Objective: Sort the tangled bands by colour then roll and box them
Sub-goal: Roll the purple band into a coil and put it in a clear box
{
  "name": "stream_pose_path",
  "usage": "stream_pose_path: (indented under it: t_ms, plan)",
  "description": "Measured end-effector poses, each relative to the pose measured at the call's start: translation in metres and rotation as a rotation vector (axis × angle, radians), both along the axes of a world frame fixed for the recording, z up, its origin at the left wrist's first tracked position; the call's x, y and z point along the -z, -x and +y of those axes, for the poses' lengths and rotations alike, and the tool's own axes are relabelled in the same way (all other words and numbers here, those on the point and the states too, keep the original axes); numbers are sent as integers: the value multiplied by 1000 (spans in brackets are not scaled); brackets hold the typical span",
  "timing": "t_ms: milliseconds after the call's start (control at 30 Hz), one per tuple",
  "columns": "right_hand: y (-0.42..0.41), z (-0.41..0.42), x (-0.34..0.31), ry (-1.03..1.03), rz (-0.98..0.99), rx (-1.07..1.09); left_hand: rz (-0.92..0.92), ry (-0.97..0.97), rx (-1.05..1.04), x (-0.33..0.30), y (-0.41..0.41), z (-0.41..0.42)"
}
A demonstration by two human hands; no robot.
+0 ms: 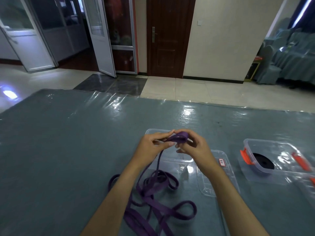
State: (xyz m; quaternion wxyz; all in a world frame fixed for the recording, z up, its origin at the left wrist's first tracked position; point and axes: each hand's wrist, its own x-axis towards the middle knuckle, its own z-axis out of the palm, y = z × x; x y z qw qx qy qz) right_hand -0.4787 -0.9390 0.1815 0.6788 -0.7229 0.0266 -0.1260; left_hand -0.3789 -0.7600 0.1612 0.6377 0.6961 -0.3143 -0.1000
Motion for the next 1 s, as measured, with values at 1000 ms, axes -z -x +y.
stream_pose_path:
  t_ms: [1000]
  plan:
    - [-11,-7,6,-541,236,147,-284,-26,-152,7,-1,0]
